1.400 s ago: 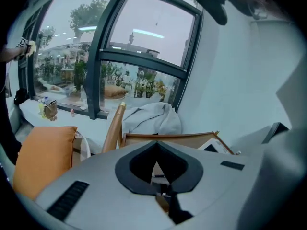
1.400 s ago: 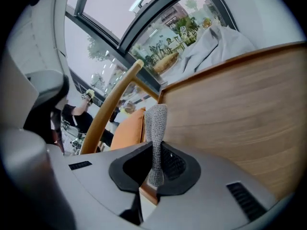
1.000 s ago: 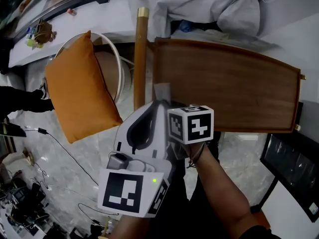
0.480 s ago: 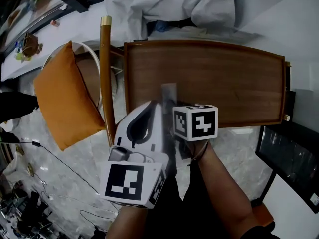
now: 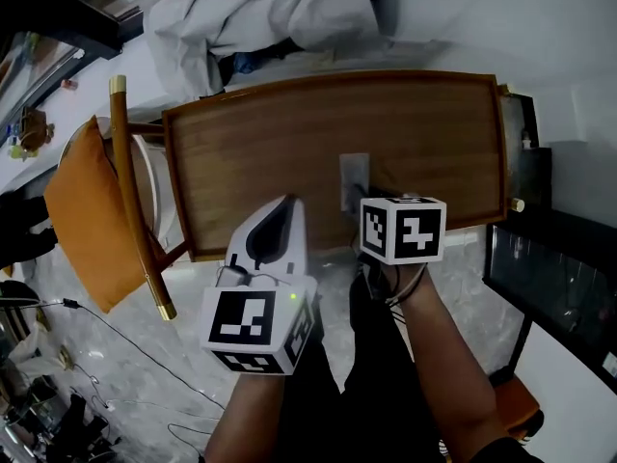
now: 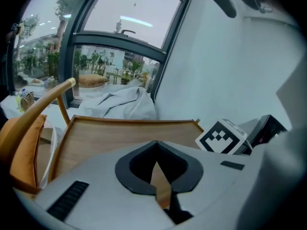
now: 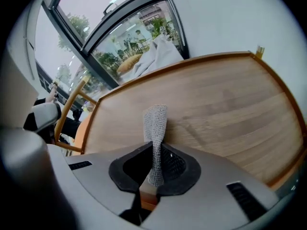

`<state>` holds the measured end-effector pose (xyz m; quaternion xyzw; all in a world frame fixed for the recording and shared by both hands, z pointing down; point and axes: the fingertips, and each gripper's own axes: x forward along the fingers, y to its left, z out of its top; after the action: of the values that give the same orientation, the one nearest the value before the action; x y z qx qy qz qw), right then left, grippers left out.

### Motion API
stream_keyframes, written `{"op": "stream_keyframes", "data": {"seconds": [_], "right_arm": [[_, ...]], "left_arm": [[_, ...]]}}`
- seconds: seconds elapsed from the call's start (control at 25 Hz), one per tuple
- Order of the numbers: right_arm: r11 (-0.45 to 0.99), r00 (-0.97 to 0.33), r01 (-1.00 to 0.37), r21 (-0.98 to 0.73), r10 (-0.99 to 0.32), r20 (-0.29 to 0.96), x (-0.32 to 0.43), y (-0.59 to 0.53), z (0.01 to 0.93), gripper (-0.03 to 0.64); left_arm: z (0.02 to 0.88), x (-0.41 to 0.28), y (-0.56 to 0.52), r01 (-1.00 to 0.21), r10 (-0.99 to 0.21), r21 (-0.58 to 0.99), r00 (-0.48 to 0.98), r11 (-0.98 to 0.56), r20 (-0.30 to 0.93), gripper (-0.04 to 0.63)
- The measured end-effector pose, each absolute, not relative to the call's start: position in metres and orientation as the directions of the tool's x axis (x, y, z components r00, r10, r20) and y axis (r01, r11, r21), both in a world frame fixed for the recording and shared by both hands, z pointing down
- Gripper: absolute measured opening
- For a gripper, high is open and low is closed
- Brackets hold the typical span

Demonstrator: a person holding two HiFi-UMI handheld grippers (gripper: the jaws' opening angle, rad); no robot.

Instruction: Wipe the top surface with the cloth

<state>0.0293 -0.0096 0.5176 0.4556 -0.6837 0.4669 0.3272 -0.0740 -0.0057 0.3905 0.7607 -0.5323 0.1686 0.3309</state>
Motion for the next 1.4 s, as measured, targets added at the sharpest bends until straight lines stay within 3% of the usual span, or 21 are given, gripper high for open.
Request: {"op": "stream_keyframes", "data": {"seconds": [0.44, 0.84, 1.28, 1.4], "right_arm": [[0.054, -0.247, -0.968, -0.246, -0.387, 0.888, 0.172, -0.026, 0.507, 0.037], [-0.030, -0.150, -0.983, -0.179, -0.420, 0.895, 0.259, -0.031, 0.499, 0.037], [-0.104, -0.004, -0.993, -0.056, -0.450, 0.893, 0.299, -0.026, 0.490, 0.037], [-0.085, -0.027, -0.993, -0.082, -0.508, 0.861, 0.277, -0.028, 0.477, 0.037]], "left_arm": [[0.420, 0.036, -0.012, -0.894, -0.630, 0.339, 0.447, -0.294, 0.634, 0.011], [0.423, 0.102, -0.012, -0.873, -0.608, 0.354, 0.487, -0.335, 0.627, 0.011], [0.416, 0.115, -0.007, -0.873, -0.619, 0.359, 0.488, -0.332, 0.615, 0.011], [0.411, 0.094, 0.001, -0.879, -0.630, 0.361, 0.475, -0.311, 0.614, 0.011]]}}
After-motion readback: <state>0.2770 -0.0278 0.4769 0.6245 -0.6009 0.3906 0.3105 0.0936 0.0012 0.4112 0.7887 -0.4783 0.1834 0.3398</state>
